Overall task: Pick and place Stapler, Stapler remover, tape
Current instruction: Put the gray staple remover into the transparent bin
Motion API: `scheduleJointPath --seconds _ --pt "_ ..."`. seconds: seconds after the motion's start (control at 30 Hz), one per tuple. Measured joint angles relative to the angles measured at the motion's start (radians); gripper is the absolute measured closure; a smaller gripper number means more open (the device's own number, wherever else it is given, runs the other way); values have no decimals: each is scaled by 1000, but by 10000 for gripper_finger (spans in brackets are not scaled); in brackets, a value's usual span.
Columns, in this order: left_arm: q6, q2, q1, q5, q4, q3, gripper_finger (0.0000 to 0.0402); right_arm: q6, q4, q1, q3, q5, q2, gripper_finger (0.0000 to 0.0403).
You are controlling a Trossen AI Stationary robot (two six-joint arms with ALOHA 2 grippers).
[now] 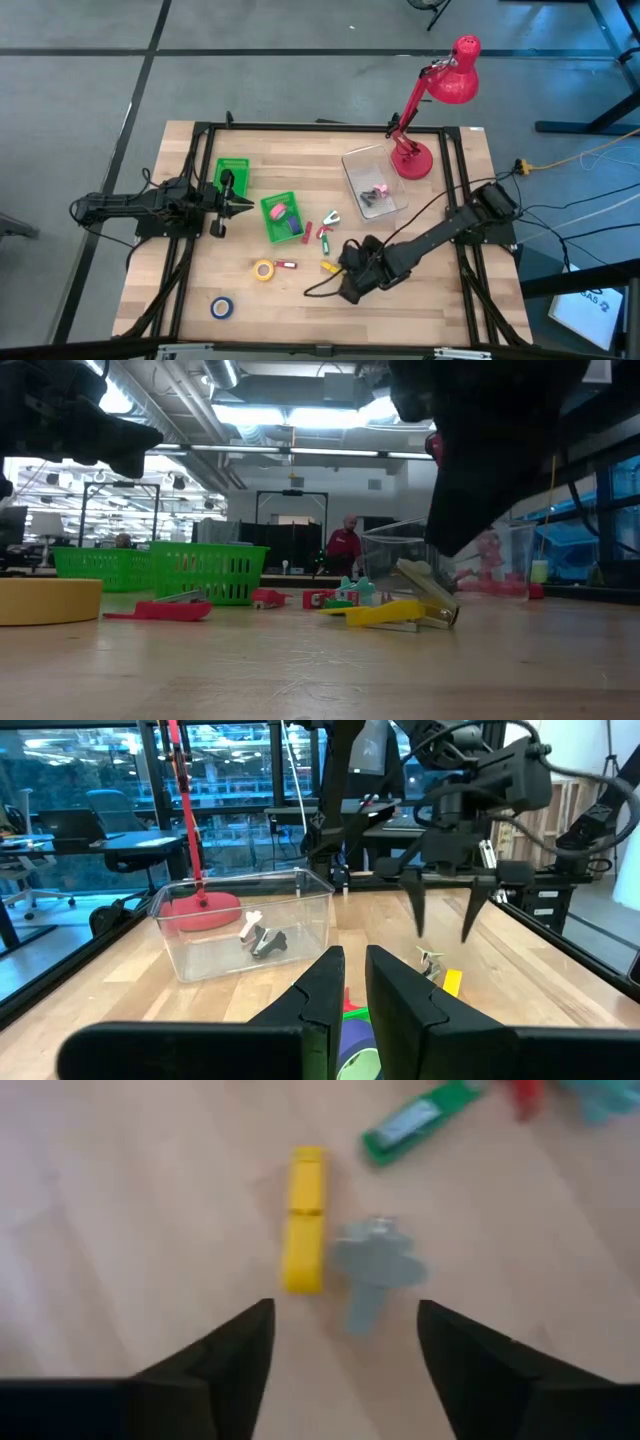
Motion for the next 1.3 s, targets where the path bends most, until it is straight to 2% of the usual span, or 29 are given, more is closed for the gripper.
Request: scheduleJointPath --seconds 0.17,0.3,0.43,0.6,0.73,0.93,1.3 --pt "0 0 0 0 0 0 359 22 69 -17 -45 -19 1 148" --pt "0 0 0 0 0 0 359 23 149 -25 -95 -27 1 164" --pt "0 0 0 0 0 0 359 34 158 -59 -129 -30 19 181" --pt "0 0 0 0 0 0 359 27 198 -84 -129 -30 35 205" --pt "0 0 0 0 0 0 359 -2 200 -85 -116 -32 35 254" --pt "0 0 0 0 0 0 359 -5 184 -85 -115 -37 35 362" --pt "0 0 0 0 0 0 359 -4 174 -83 -115 -37 31 365"
